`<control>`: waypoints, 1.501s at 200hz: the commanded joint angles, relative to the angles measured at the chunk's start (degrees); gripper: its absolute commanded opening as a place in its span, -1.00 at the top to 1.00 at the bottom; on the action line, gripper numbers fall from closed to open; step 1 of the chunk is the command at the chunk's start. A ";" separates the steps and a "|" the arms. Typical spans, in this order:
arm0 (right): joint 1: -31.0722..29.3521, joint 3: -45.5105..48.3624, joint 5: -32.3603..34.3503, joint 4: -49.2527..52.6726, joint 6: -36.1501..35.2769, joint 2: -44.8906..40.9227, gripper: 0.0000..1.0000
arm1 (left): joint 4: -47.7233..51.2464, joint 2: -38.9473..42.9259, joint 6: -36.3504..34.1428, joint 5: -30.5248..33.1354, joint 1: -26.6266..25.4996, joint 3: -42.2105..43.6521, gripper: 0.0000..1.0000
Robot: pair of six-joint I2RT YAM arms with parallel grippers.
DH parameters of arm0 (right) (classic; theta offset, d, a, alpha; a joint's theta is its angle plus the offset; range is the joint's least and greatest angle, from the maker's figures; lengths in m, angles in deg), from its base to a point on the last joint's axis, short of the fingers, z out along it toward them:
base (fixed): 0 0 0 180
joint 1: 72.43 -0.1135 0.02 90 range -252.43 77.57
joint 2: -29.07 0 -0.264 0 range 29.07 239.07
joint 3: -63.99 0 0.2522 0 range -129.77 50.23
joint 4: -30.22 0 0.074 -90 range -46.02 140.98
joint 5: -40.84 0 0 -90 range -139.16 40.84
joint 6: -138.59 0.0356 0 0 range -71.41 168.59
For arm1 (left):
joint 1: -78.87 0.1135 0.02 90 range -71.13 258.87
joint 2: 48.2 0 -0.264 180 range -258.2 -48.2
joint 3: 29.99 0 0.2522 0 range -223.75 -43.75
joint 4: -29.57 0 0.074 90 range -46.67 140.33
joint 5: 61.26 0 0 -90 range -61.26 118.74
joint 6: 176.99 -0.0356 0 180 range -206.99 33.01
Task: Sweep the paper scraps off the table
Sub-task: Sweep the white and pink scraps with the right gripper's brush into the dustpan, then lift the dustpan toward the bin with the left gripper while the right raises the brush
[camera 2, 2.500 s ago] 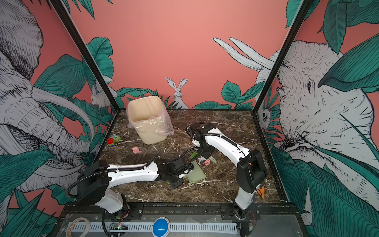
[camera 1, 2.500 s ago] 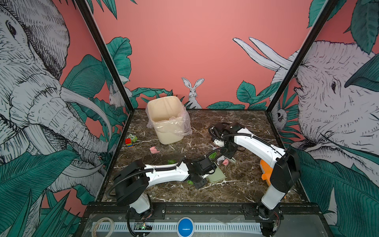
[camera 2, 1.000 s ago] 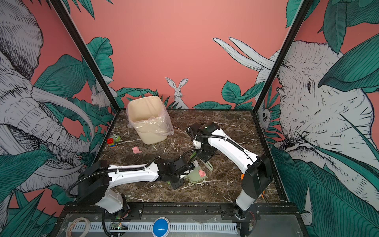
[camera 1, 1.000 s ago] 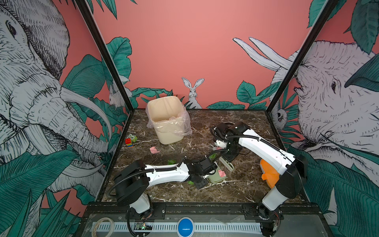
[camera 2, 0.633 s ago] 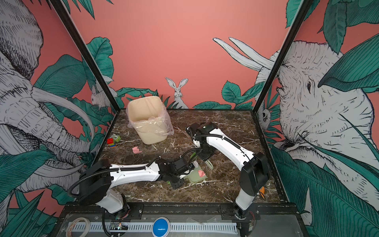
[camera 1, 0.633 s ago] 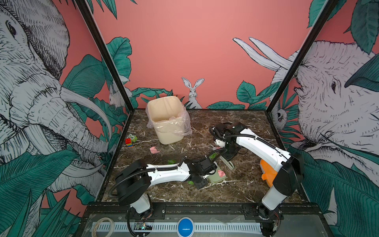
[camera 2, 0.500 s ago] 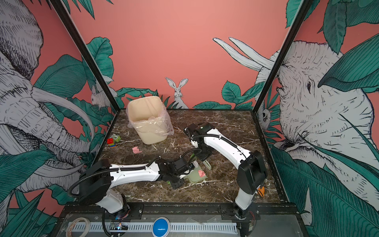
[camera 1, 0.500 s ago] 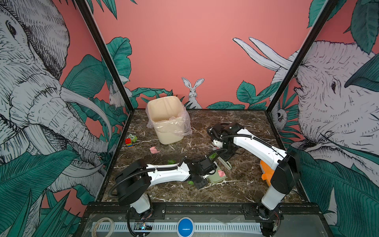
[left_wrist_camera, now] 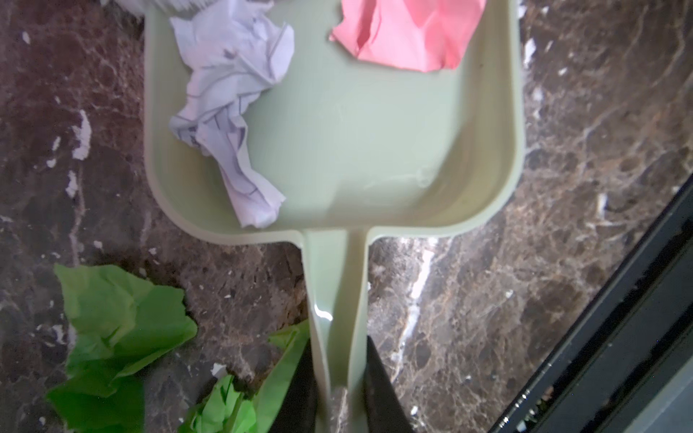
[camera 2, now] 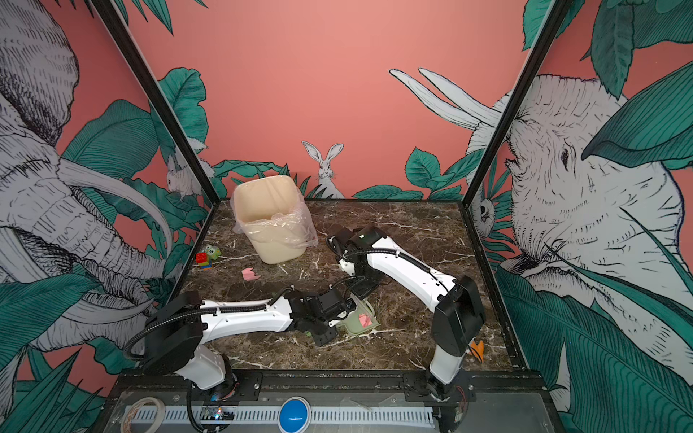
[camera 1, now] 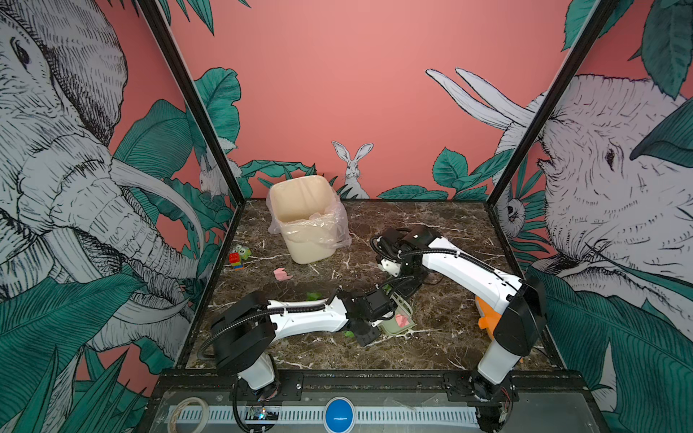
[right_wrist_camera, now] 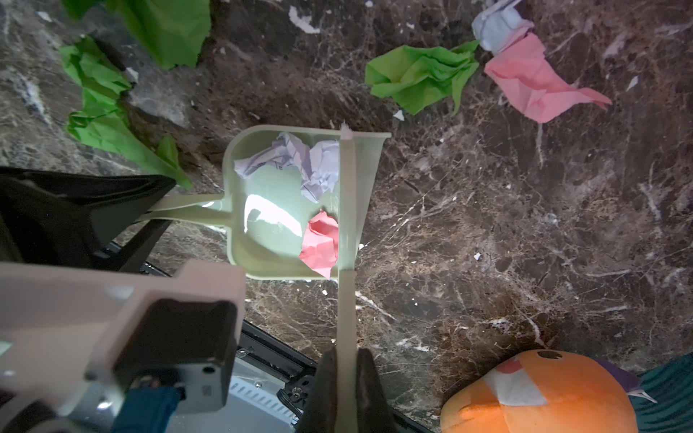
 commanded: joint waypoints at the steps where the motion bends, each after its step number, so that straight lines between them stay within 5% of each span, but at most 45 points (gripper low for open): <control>1: -1.55 -0.69 -5.23 3.23 0.43 -3.45 1.00 | 1.44 -0.09 0.22 -0.74 0.05 -0.85 1.00; 88: 6.05 -1.85 6.44 4.14 2.25 -10.23 1.00 | -0.19 3.72 0.09 0.43 0.05 0.65 1.00; 205: 19.07 6.59 1.11 -4.16 2.50 -21.73 1.00 | -1.59 21.45 1.17 12.53 0.05 3.03 1.00; 249: 19.59 11.88 -2.70 -8.23 3.62 -23.72 1.00 | 6.76 25.83 1.13 19.86 0.89 -4.92 1.00; 300: 20.34 11.22 -4.70 -8.22 1.97 -23.39 1.00 | 16.89 25.70 5.23 19.57 5.06 -17.80 1.00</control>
